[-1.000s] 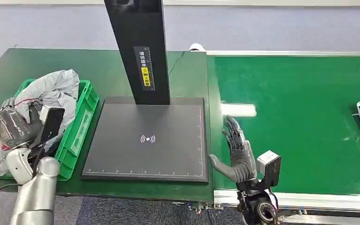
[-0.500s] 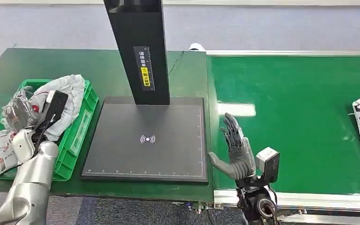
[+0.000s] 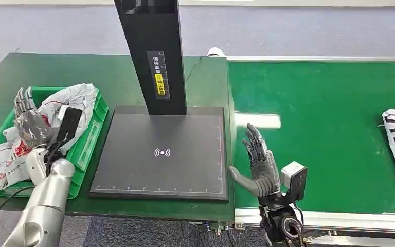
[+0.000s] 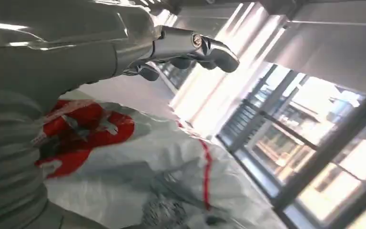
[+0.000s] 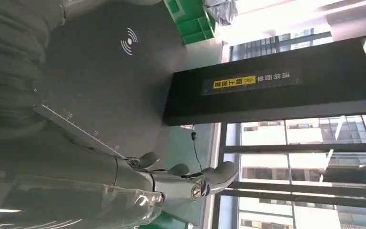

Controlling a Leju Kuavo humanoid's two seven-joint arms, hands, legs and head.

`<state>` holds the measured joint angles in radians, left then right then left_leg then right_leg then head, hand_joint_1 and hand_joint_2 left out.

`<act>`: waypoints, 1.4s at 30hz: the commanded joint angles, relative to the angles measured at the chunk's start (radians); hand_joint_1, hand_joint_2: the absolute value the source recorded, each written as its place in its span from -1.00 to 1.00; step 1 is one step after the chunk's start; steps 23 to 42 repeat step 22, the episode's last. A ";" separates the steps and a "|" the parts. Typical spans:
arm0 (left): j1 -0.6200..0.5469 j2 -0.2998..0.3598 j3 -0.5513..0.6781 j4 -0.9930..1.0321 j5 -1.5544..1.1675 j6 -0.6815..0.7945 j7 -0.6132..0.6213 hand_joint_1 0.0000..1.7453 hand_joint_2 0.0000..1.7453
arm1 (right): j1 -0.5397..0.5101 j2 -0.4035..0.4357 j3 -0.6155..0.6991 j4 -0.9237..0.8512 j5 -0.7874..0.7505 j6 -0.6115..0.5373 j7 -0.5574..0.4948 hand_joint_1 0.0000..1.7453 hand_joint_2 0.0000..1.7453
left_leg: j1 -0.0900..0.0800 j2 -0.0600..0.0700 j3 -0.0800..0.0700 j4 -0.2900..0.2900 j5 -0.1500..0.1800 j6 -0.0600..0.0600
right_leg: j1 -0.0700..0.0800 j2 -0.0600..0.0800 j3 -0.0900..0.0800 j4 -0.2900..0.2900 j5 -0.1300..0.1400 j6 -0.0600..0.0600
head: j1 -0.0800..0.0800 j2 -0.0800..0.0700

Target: Moved the parcel from conveyor to table for the left to box.

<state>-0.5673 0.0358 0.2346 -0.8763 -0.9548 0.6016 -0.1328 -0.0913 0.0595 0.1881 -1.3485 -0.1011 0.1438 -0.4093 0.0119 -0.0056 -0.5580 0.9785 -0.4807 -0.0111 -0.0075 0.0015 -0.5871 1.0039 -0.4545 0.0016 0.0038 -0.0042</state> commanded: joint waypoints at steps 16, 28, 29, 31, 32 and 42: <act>0.346 -0.159 -0.344 -0.628 0.568 0.027 -0.444 -1.00 1.00 | -0.058 -0.005 0.067 0.074 -0.016 -0.035 -0.030 -1.00 1.00 | -0.001 0.002 0.001 0.000 -0.002 0.001 | -0.001 0.001 0.002 -0.002 0.000 0.000 | 0.000 0.000; 0.347 -0.154 -0.366 -0.633 0.575 0.002 -0.429 -1.00 1.00 | -0.061 -0.006 0.065 0.076 -0.016 -0.036 -0.030 -1.00 1.00 | -0.001 0.000 0.000 -0.001 -0.001 0.001 | -0.001 0.000 0.001 -0.001 0.000 0.000 | 0.000 0.000; 0.347 -0.154 -0.366 -0.633 0.575 0.002 -0.429 -1.00 1.00 | -0.061 -0.006 0.065 0.076 -0.016 -0.036 -0.030 -1.00 1.00 | -0.001 0.000 0.000 -0.001 -0.001 0.001 | -0.001 0.000 0.001 -0.001 0.000 0.000 | 0.000 0.000; 0.347 -0.154 -0.366 -0.633 0.575 0.002 -0.429 -1.00 1.00 | -0.061 -0.006 0.065 0.076 -0.016 -0.036 -0.030 -1.00 1.00 | -0.001 0.000 0.000 -0.001 -0.001 0.001 | -0.001 0.000 0.001 -0.001 0.000 0.000 | 0.000 0.000; 0.347 -0.154 -0.366 -0.633 0.575 0.002 -0.429 -1.00 1.00 | -0.061 -0.006 0.065 0.076 -0.016 -0.036 -0.030 -1.00 1.00 | -0.001 0.000 0.000 -0.001 -0.001 0.001 | -0.001 0.000 0.001 -0.001 0.000 0.000 | 0.000 0.000; 0.347 -0.154 -0.366 -0.633 0.575 0.002 -0.429 -1.00 1.00 | -0.061 -0.006 0.065 0.076 -0.016 -0.036 -0.030 -1.00 1.00 | -0.001 0.000 0.000 -0.001 -0.001 0.001 | -0.001 0.000 0.001 -0.001 0.000 0.000 | 0.000 0.000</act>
